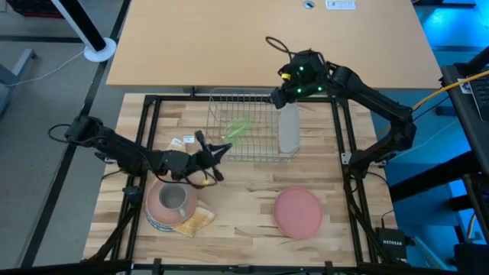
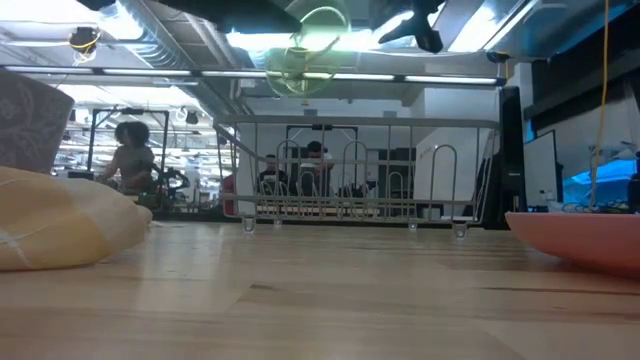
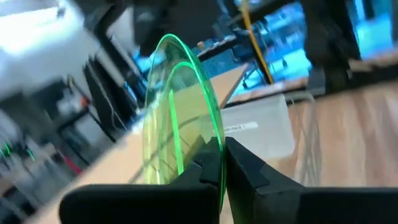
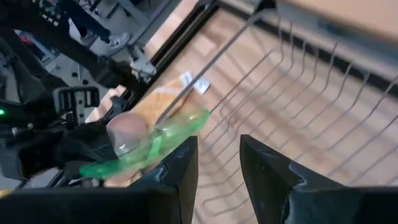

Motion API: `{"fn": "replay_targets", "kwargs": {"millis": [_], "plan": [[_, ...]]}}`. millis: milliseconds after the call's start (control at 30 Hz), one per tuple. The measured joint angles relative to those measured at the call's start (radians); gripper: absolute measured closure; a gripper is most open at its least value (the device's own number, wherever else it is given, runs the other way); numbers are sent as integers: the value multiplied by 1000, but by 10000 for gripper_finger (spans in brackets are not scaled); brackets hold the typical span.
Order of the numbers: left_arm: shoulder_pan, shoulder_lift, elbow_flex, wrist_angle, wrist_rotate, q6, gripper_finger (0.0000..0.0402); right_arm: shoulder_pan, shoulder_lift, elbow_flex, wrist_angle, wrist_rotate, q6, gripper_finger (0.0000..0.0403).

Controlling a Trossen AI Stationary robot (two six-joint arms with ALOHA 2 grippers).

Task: Sort dishes
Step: Put the light green plate into the dish rack

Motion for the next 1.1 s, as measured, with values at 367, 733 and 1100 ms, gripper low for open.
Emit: {"fn": "replay_targets", "kwargs": {"millis": [367, 733, 1100], "plan": [[148, -20, 0, -43, -4, -593, 400, -42, 0, 0, 36, 178, -269, 281], [236, -20, -1, -322, -3, -1056, 400, -41, 0, 0, -77, 199, -446, 281], [285, -20, -1, -451, -2, -1234, 400, -41, -2, 0, -160, 199, -546, 281]]}}
